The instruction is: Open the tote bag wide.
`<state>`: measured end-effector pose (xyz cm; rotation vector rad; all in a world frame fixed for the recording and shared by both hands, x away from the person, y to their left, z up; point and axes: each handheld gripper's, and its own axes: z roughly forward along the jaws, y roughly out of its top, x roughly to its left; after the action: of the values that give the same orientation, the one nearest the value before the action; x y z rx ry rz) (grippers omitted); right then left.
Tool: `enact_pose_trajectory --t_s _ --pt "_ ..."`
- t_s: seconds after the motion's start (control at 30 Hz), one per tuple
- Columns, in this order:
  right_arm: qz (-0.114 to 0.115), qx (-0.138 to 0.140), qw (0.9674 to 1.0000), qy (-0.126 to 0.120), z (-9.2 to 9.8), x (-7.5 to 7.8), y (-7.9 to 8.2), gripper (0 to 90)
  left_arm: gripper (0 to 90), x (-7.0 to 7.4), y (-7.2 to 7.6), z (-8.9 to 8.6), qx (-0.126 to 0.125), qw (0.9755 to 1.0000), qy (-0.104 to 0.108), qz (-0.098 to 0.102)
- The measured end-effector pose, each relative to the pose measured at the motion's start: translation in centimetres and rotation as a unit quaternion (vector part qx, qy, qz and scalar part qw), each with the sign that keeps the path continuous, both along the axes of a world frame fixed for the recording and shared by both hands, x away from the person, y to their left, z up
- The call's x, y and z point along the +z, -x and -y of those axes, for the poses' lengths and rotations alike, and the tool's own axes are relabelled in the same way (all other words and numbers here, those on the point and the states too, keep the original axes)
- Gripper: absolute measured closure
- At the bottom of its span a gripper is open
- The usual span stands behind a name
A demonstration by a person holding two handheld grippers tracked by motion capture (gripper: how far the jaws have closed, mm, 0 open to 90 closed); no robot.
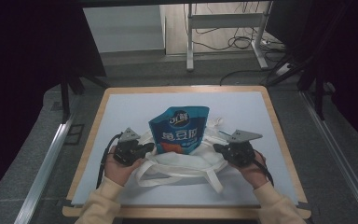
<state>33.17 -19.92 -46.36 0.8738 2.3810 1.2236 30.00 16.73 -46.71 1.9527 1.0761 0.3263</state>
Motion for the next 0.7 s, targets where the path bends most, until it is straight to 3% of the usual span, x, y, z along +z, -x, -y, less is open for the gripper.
enact_pose_trajectory --t_s 0.17,0.3,0.47,0.7 --pt "0.002 -0.011 0.9999 0.010 -0.1 0.9 -1.6 89.1 89.6 -0.5 0.5 0.5 -0.013 0.9999 0.002 -0.011" --pt "-0.011 -0.014 0.9997 0.019 -0.8 1.1 -3.1 89.2 89.7 -0.6 0.8 0.8 -0.021 0.9997 0.000 -0.015" --pt "-0.023 -0.008 0.9993 0.028 -1.9 0.6 -4.5 89.2 89.8 -1.1 1.3 0.8 -0.029 0.9993 0.000 -0.023" --pt "-0.046 -0.006 0.9967 0.067 -3.2 -1.1 -5.7 89.1 89.9 -2.2 1.6 1.2 -0.043 0.9982 -0.009 -0.041"
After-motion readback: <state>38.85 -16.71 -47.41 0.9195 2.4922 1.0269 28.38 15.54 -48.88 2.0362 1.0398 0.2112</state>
